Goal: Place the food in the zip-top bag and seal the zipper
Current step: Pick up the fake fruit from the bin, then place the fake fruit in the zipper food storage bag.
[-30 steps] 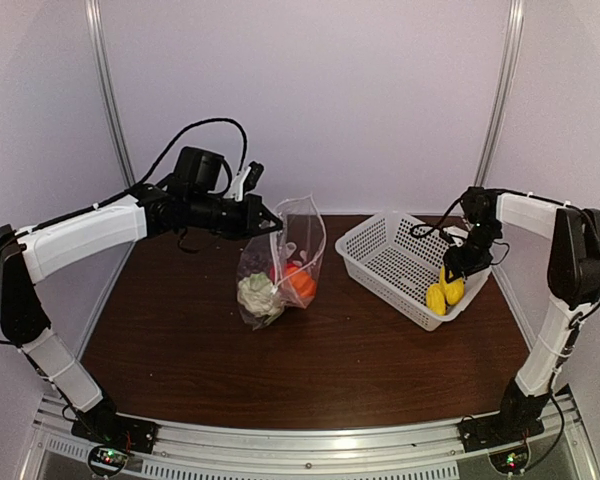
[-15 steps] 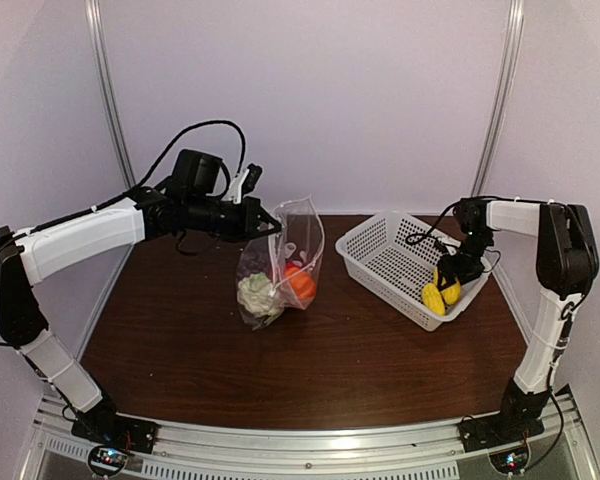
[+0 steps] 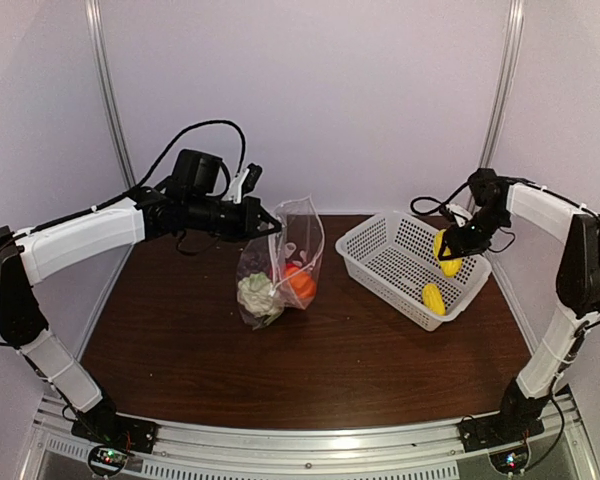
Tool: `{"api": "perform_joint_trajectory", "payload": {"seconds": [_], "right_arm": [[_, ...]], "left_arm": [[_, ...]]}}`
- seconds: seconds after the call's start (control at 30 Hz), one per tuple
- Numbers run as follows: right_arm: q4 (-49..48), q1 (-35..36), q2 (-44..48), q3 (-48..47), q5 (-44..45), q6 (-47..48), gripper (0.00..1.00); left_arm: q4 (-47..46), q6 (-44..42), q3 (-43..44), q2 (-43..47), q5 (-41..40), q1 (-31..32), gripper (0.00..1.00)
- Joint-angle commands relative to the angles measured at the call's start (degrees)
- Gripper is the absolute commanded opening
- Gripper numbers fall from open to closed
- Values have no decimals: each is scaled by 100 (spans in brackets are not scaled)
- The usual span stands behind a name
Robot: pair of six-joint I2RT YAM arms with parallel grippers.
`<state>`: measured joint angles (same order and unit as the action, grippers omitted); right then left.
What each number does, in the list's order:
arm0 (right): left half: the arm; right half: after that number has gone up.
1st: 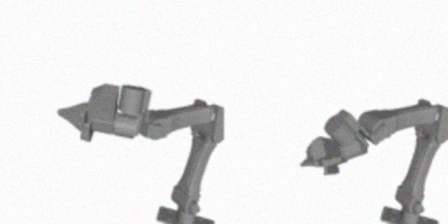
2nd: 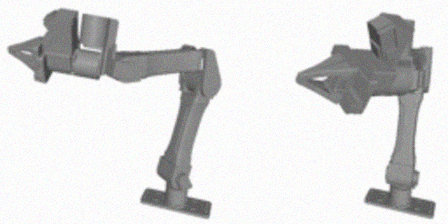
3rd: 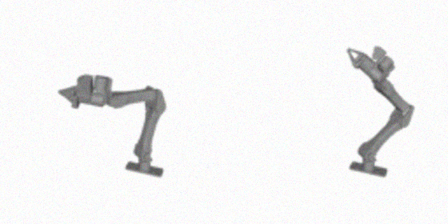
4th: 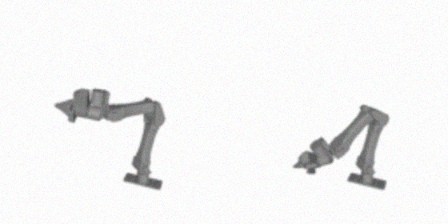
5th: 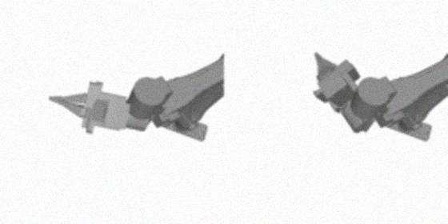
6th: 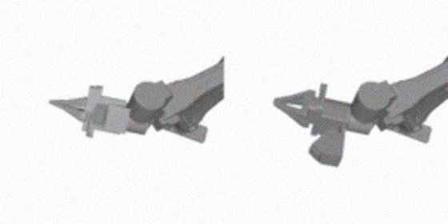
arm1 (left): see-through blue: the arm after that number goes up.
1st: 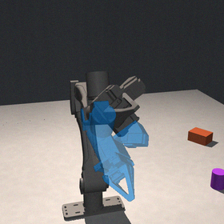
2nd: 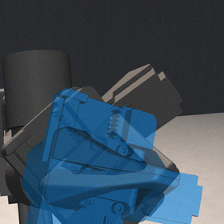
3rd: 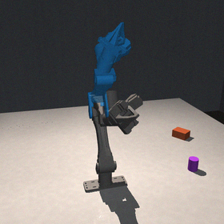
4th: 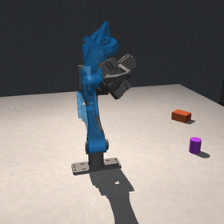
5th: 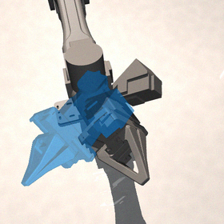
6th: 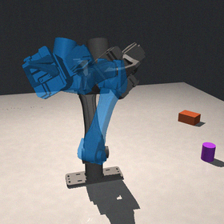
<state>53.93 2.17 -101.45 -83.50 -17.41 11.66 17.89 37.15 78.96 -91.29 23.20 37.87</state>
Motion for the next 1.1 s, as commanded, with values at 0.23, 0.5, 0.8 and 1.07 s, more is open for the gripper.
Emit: {"api": "perform_joint_trajectory", "payload": {"seconds": [0.23,0.5,0.8,1.07], "right_arm": [[-104,584,1426,-615,-2285,365,38],[-683,2048,2099,-739,-3314,668,42],[-917,3351,1253,-1661,-2722,569,42],[-1990,3613,564,-1647,-2209,139,41]], "left_arm": [[-281,58,147,-136,78,-34,0],[-283,107,138,-112,93,-34,0],[-395,199,209,-115,215,-34,0],[-383,187,339,-120,227,-34,0]]}}
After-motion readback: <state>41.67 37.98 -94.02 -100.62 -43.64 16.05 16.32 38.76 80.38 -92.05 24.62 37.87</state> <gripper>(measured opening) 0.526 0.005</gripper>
